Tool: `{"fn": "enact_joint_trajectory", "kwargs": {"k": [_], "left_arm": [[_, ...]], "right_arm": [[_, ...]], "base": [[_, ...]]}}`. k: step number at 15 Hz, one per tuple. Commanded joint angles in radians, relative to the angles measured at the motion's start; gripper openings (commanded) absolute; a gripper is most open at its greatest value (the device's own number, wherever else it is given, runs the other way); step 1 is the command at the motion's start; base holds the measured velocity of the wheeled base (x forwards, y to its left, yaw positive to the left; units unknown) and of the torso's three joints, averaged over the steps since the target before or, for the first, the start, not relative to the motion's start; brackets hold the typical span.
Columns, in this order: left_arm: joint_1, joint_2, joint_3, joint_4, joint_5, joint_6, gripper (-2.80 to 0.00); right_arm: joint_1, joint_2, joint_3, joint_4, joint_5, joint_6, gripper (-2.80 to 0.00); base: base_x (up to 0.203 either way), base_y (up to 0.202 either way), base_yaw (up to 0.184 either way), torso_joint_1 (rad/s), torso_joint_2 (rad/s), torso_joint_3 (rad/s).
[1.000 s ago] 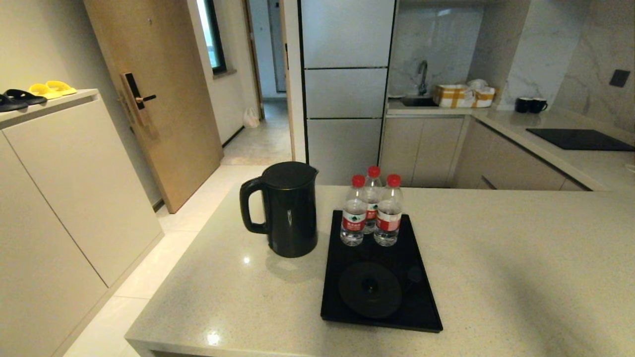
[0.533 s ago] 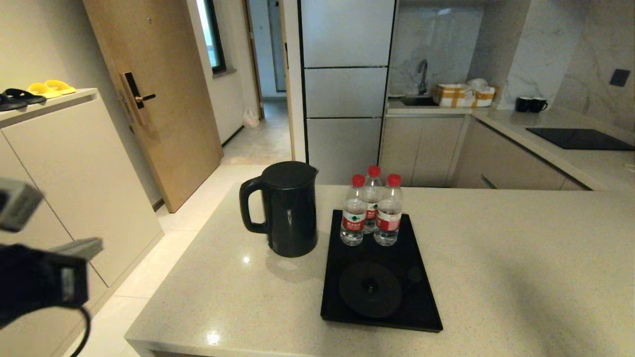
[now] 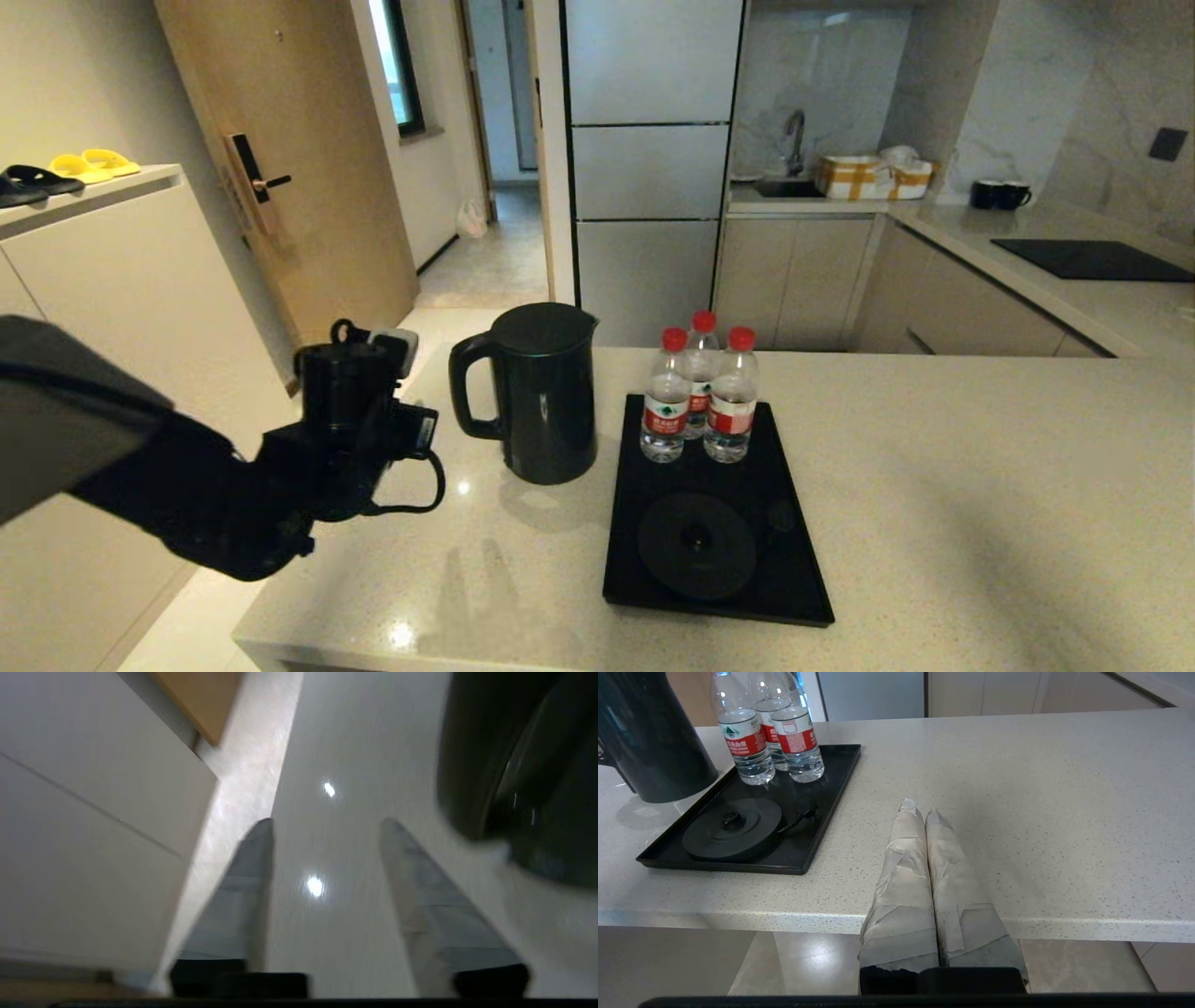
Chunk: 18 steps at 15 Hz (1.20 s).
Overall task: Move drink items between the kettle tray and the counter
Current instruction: Return the kettle to its original position
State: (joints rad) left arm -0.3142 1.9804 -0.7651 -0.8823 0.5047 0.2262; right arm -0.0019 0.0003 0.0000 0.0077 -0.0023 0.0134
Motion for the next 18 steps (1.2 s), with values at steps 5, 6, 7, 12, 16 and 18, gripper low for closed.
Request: {"fn": "enact_joint_trajectory", "kwargs": {"k": [5, 6, 7, 12, 16, 18], "left_arm": [[-0.071, 0.101, 0.033, -0.175, 0.022, 0.018, 0.00], [-0.083, 0.092, 0.047, -0.182, 0.025, 0.019, 0.00], [-0.090, 0.085, 0.058, -0.185, 0.031, 0.021, 0.00], [-0.106, 0.098, 0.038, -0.178, 0.034, 0.021, 0.00], [-0.111, 0.195, -0.095, -0.178, 0.135, 0.022, 0.00], [-0.110, 0.242, -0.134, -0.177, 0.189, 0.040, 0.00]], "right_arm": [[0.000, 0.001, 0.000, 0.000, 0.001, 0.000, -2.80], [0.000, 0.001, 0.000, 0.000, -0.001, 0.000, -2.80], [0.000, 0.001, 0.000, 0.000, -0.001, 0.000, -2.80], [-0.001, 0.000, 0.000, 0.000, -0.001, 0.000, -2.80], [0.000, 0.000, 0.000, 0.000, -0.001, 0.000, -2.80], [0.000, 0.000, 0.000, 0.000, -0.001, 0.000, -2.80]], "base": [[0.000, 0.000, 0.000, 0.000, 0.00, 0.000], [0.000, 0.000, 0.000, 0.000, 0.00, 0.000], [0.000, 0.000, 0.000, 0.000, 0.00, 0.000], [0.000, 0.000, 0.000, 0.000, 0.00, 0.000], [0.000, 0.000, 0.000, 0.000, 0.00, 0.000], [0.000, 0.000, 0.000, 0.000, 0.00, 0.000]]}}
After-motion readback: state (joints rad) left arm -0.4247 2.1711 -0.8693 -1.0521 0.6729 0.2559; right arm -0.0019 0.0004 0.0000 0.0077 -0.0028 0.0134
